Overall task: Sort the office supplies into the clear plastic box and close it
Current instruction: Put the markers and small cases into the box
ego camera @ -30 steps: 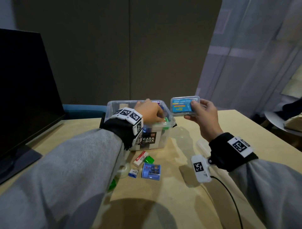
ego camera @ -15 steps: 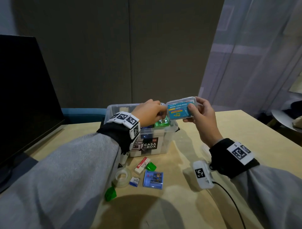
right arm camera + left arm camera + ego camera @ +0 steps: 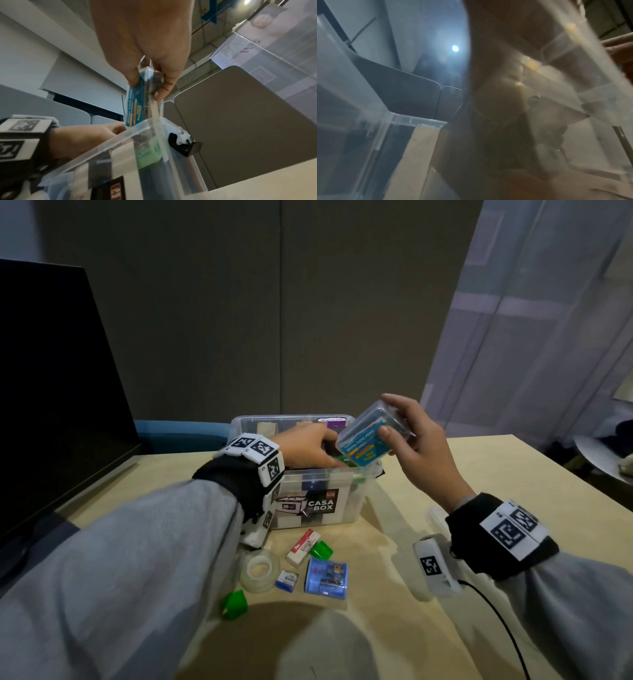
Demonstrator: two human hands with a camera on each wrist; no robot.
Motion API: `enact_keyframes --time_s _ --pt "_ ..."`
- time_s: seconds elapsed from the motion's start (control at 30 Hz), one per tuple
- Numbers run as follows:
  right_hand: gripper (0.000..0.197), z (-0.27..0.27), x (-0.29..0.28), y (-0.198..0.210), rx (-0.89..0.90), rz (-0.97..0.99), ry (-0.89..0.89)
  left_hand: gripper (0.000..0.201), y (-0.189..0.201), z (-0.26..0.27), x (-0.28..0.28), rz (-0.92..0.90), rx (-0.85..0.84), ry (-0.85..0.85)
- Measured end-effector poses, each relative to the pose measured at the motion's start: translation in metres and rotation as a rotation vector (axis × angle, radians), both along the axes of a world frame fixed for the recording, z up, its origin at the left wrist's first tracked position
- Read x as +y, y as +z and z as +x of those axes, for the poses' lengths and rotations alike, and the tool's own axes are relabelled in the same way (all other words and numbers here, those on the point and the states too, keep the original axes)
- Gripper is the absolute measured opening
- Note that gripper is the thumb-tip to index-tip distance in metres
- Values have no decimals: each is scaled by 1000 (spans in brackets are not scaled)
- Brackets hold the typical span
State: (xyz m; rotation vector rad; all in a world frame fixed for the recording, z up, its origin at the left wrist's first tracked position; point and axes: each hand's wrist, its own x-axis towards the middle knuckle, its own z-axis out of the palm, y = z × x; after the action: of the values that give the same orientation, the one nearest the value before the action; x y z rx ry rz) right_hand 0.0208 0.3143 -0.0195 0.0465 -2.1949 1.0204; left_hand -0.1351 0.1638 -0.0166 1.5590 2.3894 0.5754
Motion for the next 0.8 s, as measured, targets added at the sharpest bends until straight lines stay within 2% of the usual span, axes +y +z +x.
enact_keyframes --time_s 0.1,0.23,0.37,0.6,0.8 --pt "40 -3 -2 0 26 15 -20 39 3 1 1 1 -8 29" --pt "39 -2 1 -1 71 -7 -55 33 8 5 3 53 377 66" --pt "36 0 6 -1 100 -50 -71 35 6 13 8 110 460 72" --pt "31 3 9 -6 121 -116 -101 37 3 17 12 77 385 51" --pt "32 8 15 -4 81 -147 -24 23 7 12 15 59 277 13"
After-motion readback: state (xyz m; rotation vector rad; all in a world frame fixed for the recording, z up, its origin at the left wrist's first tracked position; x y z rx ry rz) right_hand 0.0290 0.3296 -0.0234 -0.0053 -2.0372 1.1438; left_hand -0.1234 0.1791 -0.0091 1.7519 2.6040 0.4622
